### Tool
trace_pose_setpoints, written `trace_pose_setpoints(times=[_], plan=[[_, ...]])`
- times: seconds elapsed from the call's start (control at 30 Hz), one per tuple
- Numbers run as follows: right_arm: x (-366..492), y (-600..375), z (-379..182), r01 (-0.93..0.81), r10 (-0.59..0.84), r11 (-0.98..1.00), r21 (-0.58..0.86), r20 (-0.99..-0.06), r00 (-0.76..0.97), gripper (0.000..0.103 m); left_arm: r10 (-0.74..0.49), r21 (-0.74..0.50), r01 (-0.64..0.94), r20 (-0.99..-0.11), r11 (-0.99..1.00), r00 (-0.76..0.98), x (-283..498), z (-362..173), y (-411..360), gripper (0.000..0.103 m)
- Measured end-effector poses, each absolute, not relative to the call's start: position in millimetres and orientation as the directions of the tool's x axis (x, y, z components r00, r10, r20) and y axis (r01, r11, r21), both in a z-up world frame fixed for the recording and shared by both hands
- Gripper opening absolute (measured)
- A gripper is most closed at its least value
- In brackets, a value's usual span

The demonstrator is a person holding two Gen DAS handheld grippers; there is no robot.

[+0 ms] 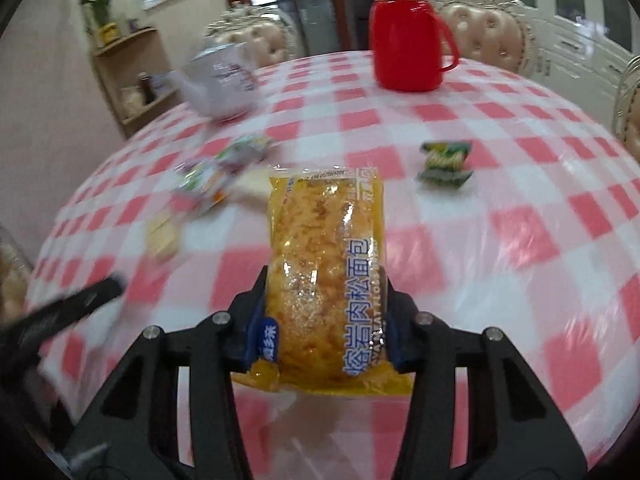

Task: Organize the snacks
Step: 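Lift both held snacks and carry them toward the purple-rimmed box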

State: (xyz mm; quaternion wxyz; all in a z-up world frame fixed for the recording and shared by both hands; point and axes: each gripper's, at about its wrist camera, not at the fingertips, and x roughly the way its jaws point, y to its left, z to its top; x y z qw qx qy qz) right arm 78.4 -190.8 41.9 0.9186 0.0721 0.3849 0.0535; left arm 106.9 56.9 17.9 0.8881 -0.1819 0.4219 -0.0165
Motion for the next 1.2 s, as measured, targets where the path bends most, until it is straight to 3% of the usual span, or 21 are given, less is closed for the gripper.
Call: trace_pose_setpoints(times=[0.27, 0.6, 1.0, 1.2], plan=[[29, -174, 48, -0.081, 0.236, 0.962, 0.261, -0.641, 0.730, 0.051, -0.155, -0.299, -0.103, -0.725, 0.949, 0.671, 97, 25, 54, 0.035], [32, -188, 49, -0.075, 0.292, 0.934, 0.350, -0.623, 0.726, 0.051, -0.104, -0.281, -0.121, -0.670, 0.952, 0.735, 55, 27, 76, 0.035], [30, -157, 41, -0.172, 0.364, 0.923, 0.345, -0.636, 0.680, 0.051, 0.034, -0.175, -0.182, -0.623, 0.967, 0.782, 4, 37, 83, 0.036], [23, -135, 38, -0.245, 0.406, 0.912, 0.329, -0.635, 0.657, 0.051, 0.053, -0.182, -0.205, -0.611, 0.962, 0.790, -23, 40, 92, 0.036]])
